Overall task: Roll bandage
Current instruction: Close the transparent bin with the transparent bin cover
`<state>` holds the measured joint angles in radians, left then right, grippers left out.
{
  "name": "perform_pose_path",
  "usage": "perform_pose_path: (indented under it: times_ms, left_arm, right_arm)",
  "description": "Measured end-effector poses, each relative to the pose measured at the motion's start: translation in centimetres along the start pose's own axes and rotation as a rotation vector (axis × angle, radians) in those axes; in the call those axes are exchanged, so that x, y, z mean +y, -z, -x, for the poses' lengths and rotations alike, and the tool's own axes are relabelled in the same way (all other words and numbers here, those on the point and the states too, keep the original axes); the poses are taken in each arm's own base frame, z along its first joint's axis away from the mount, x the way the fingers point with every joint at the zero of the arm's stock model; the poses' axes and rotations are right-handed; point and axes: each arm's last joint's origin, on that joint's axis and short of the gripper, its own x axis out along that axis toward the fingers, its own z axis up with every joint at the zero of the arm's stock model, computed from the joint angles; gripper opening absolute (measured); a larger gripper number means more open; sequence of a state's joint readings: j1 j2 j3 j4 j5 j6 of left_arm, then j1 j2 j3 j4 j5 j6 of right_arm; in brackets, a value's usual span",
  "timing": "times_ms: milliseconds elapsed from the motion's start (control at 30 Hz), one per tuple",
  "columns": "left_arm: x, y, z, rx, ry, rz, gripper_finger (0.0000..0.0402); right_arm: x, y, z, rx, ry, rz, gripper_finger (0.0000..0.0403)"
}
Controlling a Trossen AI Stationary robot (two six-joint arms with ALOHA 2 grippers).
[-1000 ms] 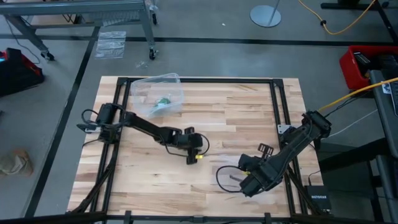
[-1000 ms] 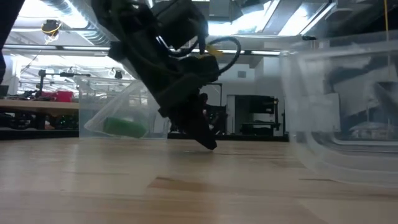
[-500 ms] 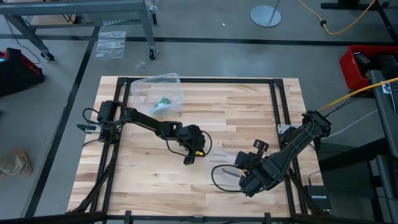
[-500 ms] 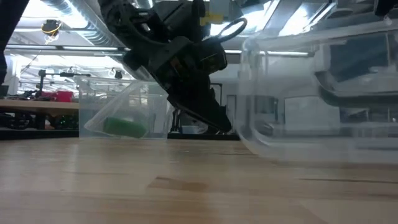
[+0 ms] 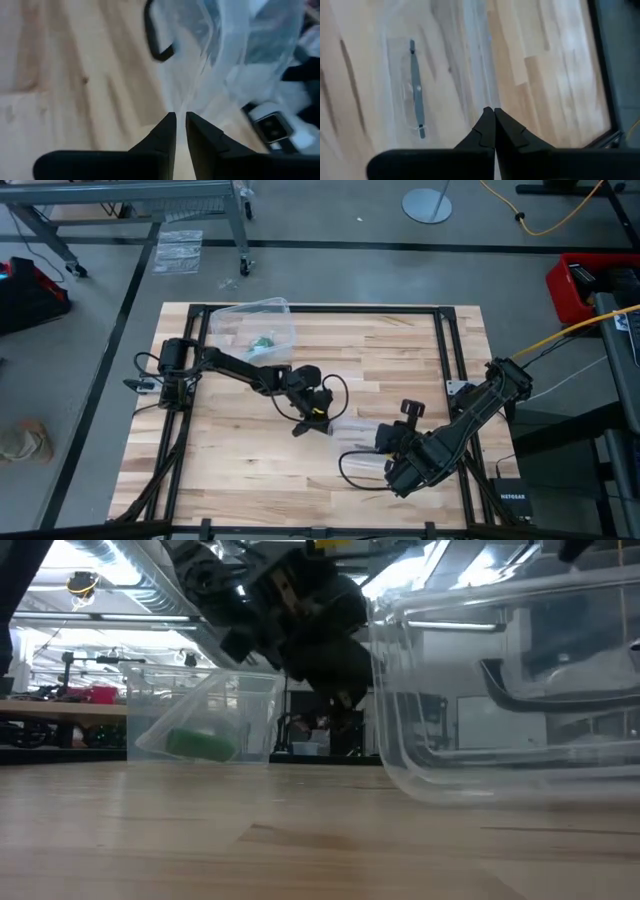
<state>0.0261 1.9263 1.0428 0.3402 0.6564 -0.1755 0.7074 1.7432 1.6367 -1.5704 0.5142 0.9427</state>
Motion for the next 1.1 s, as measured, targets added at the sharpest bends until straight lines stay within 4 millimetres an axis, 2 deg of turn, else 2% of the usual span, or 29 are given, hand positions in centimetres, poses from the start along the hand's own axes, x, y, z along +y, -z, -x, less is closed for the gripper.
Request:
perform_pose_path:
  times_ms: [200,400,667,867,1100]
  left_arm:
    - [-0.4,-0.5,0.1,-0.025,0.144,-0.014,0.0028]
    - [-1.1,-0.4,-0.3,0.003,0.189,0.104,0.0025]
    - [-3.1,-0.1,-1.6,0.022,0.237,0.067,0.0030]
    - [-3.3,-0.7,-1.9,-0.076,0.126,0.017,0.0031]
    - [-2.8,-0.9,-1.6,-0.092,0.099,0.065,0.0031]
  right_arm:
    - [-0.1,-0.2,0.0,-0.058,0.044,0.036,0.0000]
    - [-0.1,0.2,-1.1,-0.099,0.128,0.064,0.0000]
    - [-0.1,0.5,-2.1,-0.190,0.238,0.091,0.0000]
    - [-0.1,0.2,-2.0,-0.261,0.271,0.083,0.0000]
    - [-0.1,0.6,-2.1,-0.169,0.232,0.098,0.0000]
